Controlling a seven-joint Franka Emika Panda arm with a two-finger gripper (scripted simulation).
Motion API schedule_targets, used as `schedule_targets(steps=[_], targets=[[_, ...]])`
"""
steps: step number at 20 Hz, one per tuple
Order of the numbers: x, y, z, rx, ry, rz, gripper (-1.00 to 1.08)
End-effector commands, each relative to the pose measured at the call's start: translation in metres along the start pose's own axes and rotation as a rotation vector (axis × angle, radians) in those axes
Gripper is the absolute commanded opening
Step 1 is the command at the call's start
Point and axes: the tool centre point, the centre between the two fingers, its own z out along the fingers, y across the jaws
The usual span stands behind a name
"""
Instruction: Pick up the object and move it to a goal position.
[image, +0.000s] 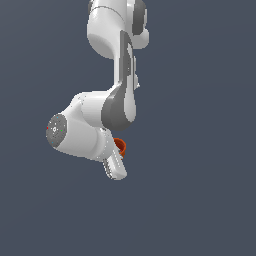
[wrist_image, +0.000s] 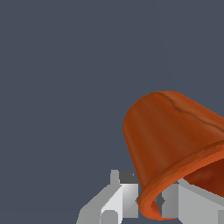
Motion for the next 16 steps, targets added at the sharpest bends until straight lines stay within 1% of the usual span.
schedule_targets(steps=[1, 9, 16], targets=[[-0.015, -0.005, -0.022, 0.044, 0.021, 0.018, -1.00], [-0.074, -0.017, -0.101, 0.204, 0.100, 0.092, -1.00], [-0.137, -0.021, -0.174, 0.360, 0.177, 0.163, -1.00]])
